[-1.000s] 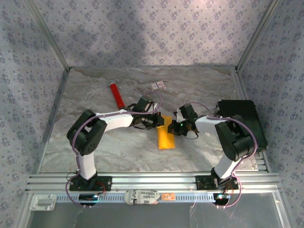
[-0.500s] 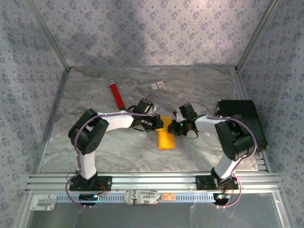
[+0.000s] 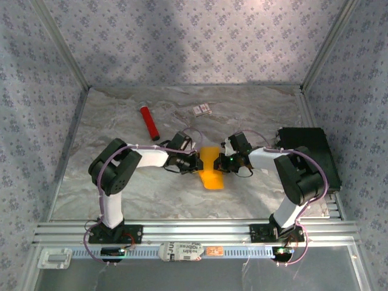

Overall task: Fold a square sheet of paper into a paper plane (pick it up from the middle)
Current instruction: First fold the square sheet of paper in half at the center of the table.

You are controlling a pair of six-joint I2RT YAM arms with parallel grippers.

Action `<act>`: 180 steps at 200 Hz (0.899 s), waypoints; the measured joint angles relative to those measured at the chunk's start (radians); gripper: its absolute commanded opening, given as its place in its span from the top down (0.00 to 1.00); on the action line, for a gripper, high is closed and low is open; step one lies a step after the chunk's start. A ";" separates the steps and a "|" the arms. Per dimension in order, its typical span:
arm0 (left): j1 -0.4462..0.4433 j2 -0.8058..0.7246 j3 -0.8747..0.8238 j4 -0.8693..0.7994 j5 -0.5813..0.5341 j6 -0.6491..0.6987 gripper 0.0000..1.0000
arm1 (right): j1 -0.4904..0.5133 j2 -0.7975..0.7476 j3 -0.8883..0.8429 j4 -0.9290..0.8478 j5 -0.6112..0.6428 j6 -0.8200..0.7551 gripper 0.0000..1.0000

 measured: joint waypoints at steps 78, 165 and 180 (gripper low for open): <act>0.004 -0.011 -0.014 0.018 -0.005 0.003 1.00 | 0.002 -0.003 -0.003 0.004 0.004 0.000 1.00; 0.038 -0.005 0.076 -0.013 0.010 0.012 0.97 | 0.003 -0.004 -0.003 0.003 0.007 0.000 1.00; 0.039 0.013 0.085 -0.015 0.010 0.018 0.97 | 0.003 -0.004 -0.003 0.003 0.007 0.000 1.00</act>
